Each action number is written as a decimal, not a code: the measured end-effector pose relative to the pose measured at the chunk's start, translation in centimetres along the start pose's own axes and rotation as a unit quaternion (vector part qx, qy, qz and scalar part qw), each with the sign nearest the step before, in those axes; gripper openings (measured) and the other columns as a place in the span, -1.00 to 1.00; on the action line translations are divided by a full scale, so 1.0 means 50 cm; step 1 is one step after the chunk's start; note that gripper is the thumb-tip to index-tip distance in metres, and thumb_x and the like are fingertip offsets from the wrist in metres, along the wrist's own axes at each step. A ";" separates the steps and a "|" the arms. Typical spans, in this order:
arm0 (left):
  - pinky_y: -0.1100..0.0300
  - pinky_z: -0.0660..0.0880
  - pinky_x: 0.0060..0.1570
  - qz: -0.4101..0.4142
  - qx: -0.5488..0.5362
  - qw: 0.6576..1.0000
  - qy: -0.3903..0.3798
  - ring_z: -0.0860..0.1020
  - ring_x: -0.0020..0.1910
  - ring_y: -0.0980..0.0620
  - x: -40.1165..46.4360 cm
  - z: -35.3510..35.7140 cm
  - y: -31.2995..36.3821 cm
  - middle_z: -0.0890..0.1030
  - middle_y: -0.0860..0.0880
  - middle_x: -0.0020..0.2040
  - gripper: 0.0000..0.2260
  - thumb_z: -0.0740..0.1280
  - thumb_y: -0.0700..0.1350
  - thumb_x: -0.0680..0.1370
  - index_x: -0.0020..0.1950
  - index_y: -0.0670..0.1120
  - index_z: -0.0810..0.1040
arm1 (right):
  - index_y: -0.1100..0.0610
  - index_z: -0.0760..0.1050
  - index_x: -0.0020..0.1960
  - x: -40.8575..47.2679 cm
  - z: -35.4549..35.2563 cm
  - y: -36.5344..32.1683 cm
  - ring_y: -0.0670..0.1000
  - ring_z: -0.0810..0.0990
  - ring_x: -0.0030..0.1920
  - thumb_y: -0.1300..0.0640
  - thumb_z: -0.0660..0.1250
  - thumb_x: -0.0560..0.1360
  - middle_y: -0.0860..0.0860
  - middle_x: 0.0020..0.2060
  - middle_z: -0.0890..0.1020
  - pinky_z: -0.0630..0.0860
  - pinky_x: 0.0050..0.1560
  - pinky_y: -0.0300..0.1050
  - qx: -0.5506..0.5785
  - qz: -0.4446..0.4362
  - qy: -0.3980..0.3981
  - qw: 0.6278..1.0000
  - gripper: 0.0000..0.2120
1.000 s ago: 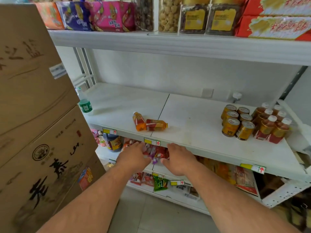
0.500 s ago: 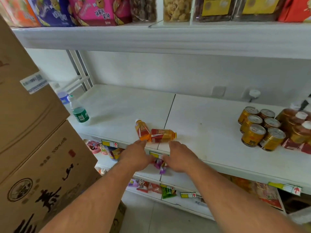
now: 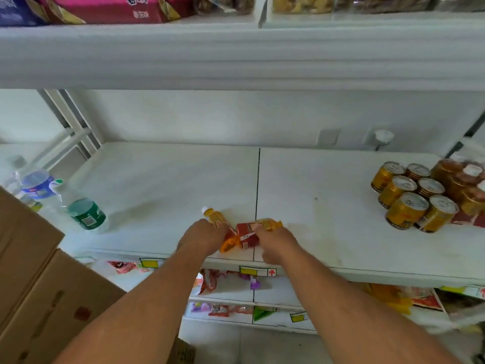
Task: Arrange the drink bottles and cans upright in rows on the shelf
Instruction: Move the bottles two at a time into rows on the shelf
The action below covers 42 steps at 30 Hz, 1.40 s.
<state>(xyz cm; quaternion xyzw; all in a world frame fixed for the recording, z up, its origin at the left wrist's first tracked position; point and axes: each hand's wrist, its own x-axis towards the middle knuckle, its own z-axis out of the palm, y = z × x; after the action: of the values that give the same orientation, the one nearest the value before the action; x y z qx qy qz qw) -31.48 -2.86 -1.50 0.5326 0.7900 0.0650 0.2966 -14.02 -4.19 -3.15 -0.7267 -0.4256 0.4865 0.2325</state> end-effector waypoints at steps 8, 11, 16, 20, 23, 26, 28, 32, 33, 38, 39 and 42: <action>0.11 0.62 -0.20 -0.069 -0.155 0.983 -0.068 0.60 -0.19 -0.03 0.074 -0.008 0.000 0.58 -0.11 -0.13 -0.56 0.41 0.22 0.46 -0.01 -0.16 0.49 | 0.05 0.41 0.09 0.066 0.030 -0.024 0.08 0.65 -0.01 -0.15 0.39 0.53 0.07 -0.02 0.62 0.69 -0.11 -0.02 0.114 0.083 0.034 0.989 -0.67; 0.08 0.63 -0.21 -0.088 -0.225 0.966 -0.092 0.62 -0.12 -0.03 0.089 -0.005 0.000 0.61 -0.12 -0.07 -0.58 0.48 0.14 0.43 0.04 -0.16 0.49 | 0.14 0.52 0.11 0.090 0.040 -0.035 0.04 0.67 -0.10 -0.23 0.47 0.43 0.08 -0.06 0.66 0.66 -0.28 -0.12 0.093 0.101 0.062 0.989 -0.51; -0.02 0.65 -0.11 -0.123 -0.284 0.946 -0.096 0.65 -0.13 -0.08 0.102 -0.001 0.003 0.62 -0.16 -0.06 -0.59 0.54 0.01 0.35 0.03 -0.16 0.46 | 0.16 0.53 -0.04 0.124 0.051 -0.055 0.05 0.67 -0.21 -0.21 0.48 0.38 0.08 -0.19 0.66 0.69 -0.10 0.00 0.058 0.109 0.070 0.990 -0.56; 0.01 0.65 -0.09 -0.096 -0.315 0.941 -0.081 0.67 -0.17 -0.06 0.108 -0.011 0.000 0.64 -0.15 -0.11 -0.66 0.52 -0.06 0.37 -0.01 -0.17 0.49 | 0.17 0.50 0.00 0.128 0.050 -0.073 0.07 0.66 -0.19 -0.14 0.48 0.37 0.09 -0.17 0.65 0.60 -0.28 -0.08 0.063 0.096 0.059 0.992 -0.57; 0.11 0.60 -0.21 -0.042 -0.305 0.950 -0.056 0.65 -0.20 0.00 0.107 -0.030 0.004 0.65 -0.10 -0.14 -0.74 0.50 -0.07 0.41 -0.01 -0.15 0.55 | 0.18 0.47 0.15 0.123 0.041 -0.079 0.04 0.66 -0.16 -0.13 0.50 0.33 0.07 -0.10 0.65 0.55 -0.30 -0.11 0.058 0.056 0.068 0.994 -0.45; 0.22 0.48 -0.31 0.017 -0.300 0.953 -0.034 0.59 -0.14 0.06 0.098 -0.050 0.018 0.59 -0.02 -0.07 -0.70 0.49 -0.06 0.43 0.09 -0.07 0.49 | 0.11 0.41 0.22 0.114 0.020 -0.084 0.03 0.64 -0.07 -0.14 0.54 0.33 0.03 -0.01 0.61 0.59 -0.18 -0.07 0.060 0.005 0.078 0.995 -0.40; 0.23 0.48 -0.27 0.056 -0.302 0.951 -0.035 0.57 -0.08 0.07 0.088 -0.058 0.029 0.56 0.02 -0.03 -0.64 0.50 -0.07 0.44 0.15 -0.01 0.44 | 0.06 0.44 0.22 0.098 -0.002 -0.088 0.00 0.63 -0.03 -0.09 0.54 0.37 -0.01 0.00 0.61 0.59 -0.12 -0.06 0.064 -0.038 0.085 0.994 -0.47; 0.27 0.46 -0.23 0.131 -0.279 0.951 -0.035 0.56 -0.07 0.14 0.058 -0.057 0.058 0.57 0.07 0.02 -0.60 0.50 -0.06 0.44 0.21 0.02 0.44 | -0.02 0.45 0.23 0.056 -0.054 -0.096 -0.03 0.61 0.03 -0.04 0.50 0.44 -0.07 0.03 0.59 0.58 0.00 -0.07 0.070 -0.107 0.106 0.986 -0.57; 0.26 0.47 -0.19 0.145 -0.271 0.951 -0.034 0.57 -0.05 0.13 0.048 -0.054 0.067 0.58 0.07 0.03 -0.58 0.51 -0.05 0.44 0.24 0.03 0.44 | -0.04 0.45 0.23 0.046 -0.068 -0.096 -0.03 0.61 0.03 -0.04 0.50 0.44 -0.09 0.04 0.59 0.58 0.03 -0.06 0.078 -0.119 0.115 0.983 -0.58; 0.21 0.53 -0.08 0.189 -0.258 0.947 -0.024 0.61 -0.02 0.11 -0.009 -0.031 0.109 0.62 0.07 0.05 -0.53 0.52 -0.06 0.40 0.27 0.00 0.49 | -0.04 0.50 0.26 0.002 -0.145 -0.078 -0.06 0.61 0.03 -0.03 0.50 0.47 -0.11 0.04 0.60 0.53 0.00 -0.13 0.099 -0.165 0.143 0.971 -0.60; 0.24 0.53 -0.09 0.196 -0.259 0.945 -0.022 0.61 -0.03 0.13 -0.025 -0.026 0.118 0.63 0.08 0.04 -0.53 0.53 -0.07 0.40 0.27 0.00 0.50 | -0.02 0.51 0.27 -0.009 -0.162 -0.069 -0.05 0.61 0.05 -0.03 0.50 0.47 -0.10 0.06 0.61 0.54 0.02 -0.12 0.103 -0.171 0.145 0.969 -0.60; 0.30 0.50 -0.15 0.210 -0.262 0.942 -0.013 0.60 -0.03 0.15 -0.078 -0.009 0.146 0.62 0.07 0.06 -0.51 0.54 -0.08 0.40 0.29 0.00 0.50 | -0.02 0.52 0.25 -0.044 -0.208 -0.038 -0.04 0.62 0.05 0.00 0.50 0.48 -0.09 0.06 0.63 0.55 0.03 -0.12 0.113 -0.184 0.142 0.966 -0.62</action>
<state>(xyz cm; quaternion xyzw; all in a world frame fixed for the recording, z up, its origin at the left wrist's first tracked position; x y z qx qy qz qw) -24.88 -3.11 3.49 0.5905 0.6114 0.3232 0.4160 -5.72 -4.25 3.74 -0.6666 -0.4567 0.3726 0.4563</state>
